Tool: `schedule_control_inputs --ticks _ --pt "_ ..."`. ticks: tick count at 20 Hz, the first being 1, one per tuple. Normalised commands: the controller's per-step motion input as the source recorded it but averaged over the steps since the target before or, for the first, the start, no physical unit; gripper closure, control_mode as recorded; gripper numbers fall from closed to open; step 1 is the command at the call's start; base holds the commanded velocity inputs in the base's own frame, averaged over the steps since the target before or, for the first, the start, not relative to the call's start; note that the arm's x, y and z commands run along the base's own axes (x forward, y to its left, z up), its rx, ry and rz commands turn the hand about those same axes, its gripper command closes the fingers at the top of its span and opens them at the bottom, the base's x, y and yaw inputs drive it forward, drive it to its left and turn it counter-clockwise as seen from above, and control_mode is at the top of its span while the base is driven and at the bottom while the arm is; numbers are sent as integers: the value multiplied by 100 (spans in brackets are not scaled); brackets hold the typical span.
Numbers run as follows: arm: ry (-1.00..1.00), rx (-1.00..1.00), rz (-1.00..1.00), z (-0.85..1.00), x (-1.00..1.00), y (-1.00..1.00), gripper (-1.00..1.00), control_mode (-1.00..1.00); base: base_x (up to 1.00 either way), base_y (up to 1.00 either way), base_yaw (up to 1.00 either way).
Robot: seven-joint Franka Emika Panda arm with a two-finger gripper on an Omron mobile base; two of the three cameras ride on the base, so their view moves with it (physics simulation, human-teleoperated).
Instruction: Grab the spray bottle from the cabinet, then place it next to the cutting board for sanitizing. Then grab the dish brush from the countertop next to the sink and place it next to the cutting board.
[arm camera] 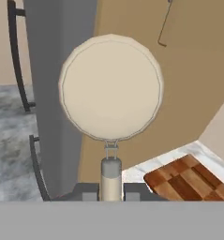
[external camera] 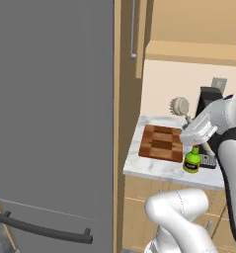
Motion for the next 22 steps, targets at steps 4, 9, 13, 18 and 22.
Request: schedule_control_inputs --ticks 4,9,13,18,22 --pt "23 -22 7 -45 39 0 100 -100 0 0 0" --pt "20 -21 10 -44 35 0 100 -100 0 0 0" --pt "19 -20 10 -44 23 0 100 -100 0 0 0" --pt "5 -13 6 -36 0 -5 100 -100 0 0 0" --pt "0 0 8 -34 0 -11 100 -100 0 0 0"
